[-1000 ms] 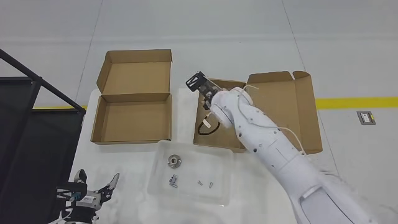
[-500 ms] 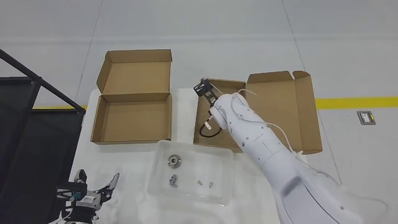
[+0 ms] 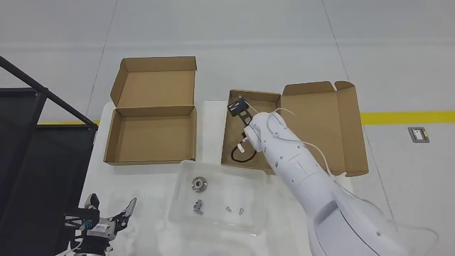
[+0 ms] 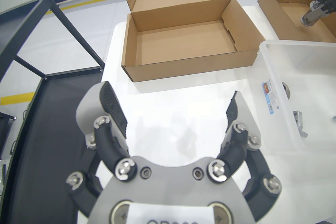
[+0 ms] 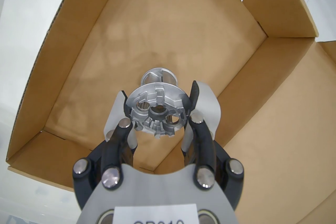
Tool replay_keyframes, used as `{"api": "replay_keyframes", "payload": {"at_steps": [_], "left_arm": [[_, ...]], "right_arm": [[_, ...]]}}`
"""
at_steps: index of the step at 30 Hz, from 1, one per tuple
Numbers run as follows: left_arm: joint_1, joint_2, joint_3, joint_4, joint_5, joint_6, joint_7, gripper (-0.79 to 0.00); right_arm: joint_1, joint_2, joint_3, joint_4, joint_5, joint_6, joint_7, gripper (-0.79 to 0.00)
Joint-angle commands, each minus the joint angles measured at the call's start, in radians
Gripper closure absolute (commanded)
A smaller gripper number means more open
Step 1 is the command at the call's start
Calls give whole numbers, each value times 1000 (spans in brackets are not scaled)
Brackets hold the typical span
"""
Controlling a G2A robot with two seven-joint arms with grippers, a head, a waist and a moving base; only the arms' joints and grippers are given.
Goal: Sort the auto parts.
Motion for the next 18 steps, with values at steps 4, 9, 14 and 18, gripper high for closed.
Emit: {"api": "replay_keyframes", "payload": {"at_steps": [4, 9, 14, 18], "left_arm": [[0, 0, 0, 0, 0, 0, 0, -785], [0, 0, 0, 0, 0, 0, 0, -785], [0, 0, 0, 0, 0, 0, 0, -785], [0, 0, 0, 0, 0, 0, 0, -785]], "right_arm": [[1, -6, 6, 19, 6, -3, -3, -388], [1, -10, 12, 31, 8, -9, -6, -388], [4, -11, 18, 37, 10, -12, -10, -425], [5, -11, 20, 39, 8, -13, -9, -736]]}}
